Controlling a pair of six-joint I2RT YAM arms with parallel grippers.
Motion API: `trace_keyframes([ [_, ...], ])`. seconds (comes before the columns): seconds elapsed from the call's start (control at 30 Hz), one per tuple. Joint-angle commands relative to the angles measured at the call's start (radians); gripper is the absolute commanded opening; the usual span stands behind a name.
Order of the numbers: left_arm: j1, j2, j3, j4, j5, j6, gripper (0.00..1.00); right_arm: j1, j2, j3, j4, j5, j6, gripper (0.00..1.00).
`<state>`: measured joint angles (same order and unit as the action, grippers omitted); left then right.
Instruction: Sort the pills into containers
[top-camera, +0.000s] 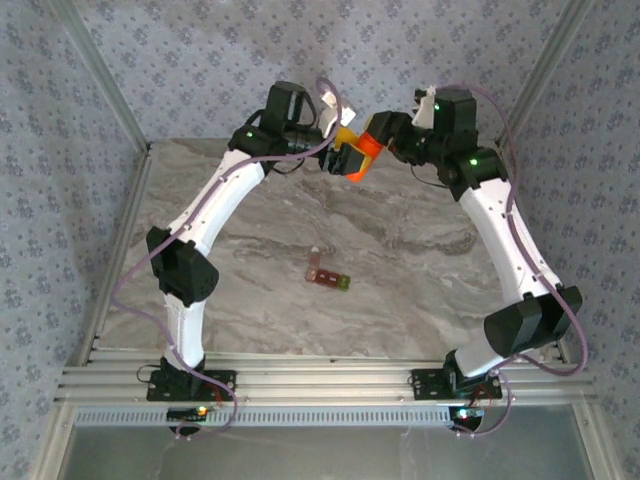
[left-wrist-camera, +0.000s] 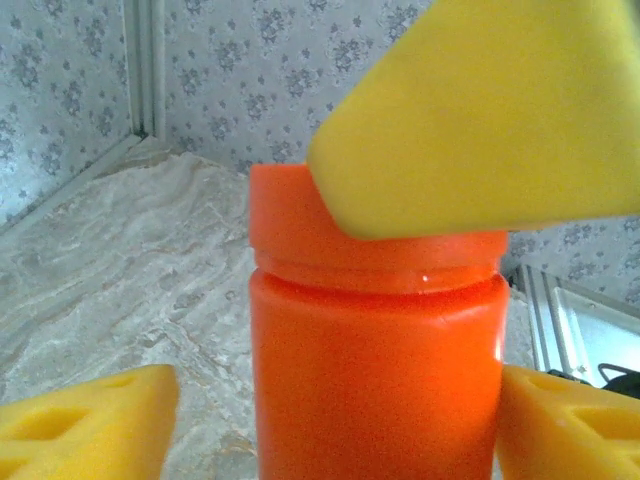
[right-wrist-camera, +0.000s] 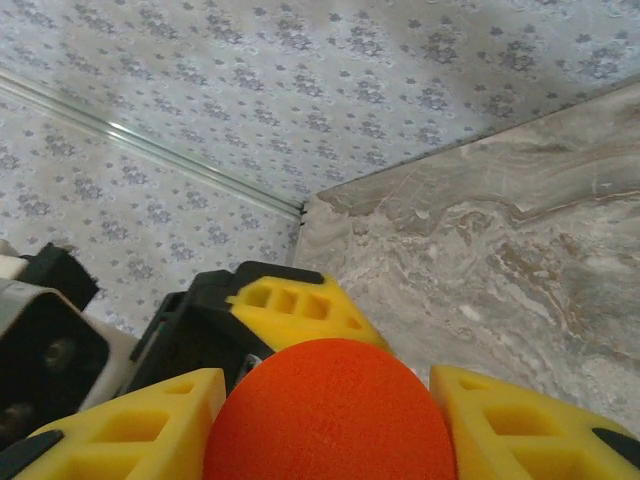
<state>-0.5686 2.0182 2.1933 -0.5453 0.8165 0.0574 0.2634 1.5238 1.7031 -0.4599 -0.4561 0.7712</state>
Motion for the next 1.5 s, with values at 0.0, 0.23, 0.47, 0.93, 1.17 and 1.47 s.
trace_keyframes([
  [0.0, 0.002, -0.018, -0.001, 0.030, -0.002, 0.014, 0.92, -0.034, -0.046, -0.027, -0.003, 0.010, -0.007, 0.26],
  [0.23, 0.023, -0.107, -0.154, 0.104, -0.064, 0.008, 0.94, -0.089, -0.081, -0.167, 0.014, 0.087, -0.079, 0.25],
  [0.47, 0.059, -0.285, -0.455, 0.335, -0.280, -0.058, 1.00, -0.095, -0.122, -0.399, 0.145, 0.295, -0.257, 0.25],
  [0.93, 0.100, -0.496, -0.786, 0.475, -0.591, -0.141, 1.00, -0.006, -0.086, -0.811, 0.599, 0.731, -0.521, 0.22],
  [1.17, 0.130, -0.558, -0.888, 0.544, -0.658, -0.194, 0.99, 0.069, -0.043, -0.941, 0.761, 0.892, -0.535, 0.24],
  [1.47, 0.139, -0.588, -0.923, 0.507, -0.676, -0.179, 0.99, 0.094, -0.014, -1.034, 0.822, 0.918, -0.449, 0.52],
])
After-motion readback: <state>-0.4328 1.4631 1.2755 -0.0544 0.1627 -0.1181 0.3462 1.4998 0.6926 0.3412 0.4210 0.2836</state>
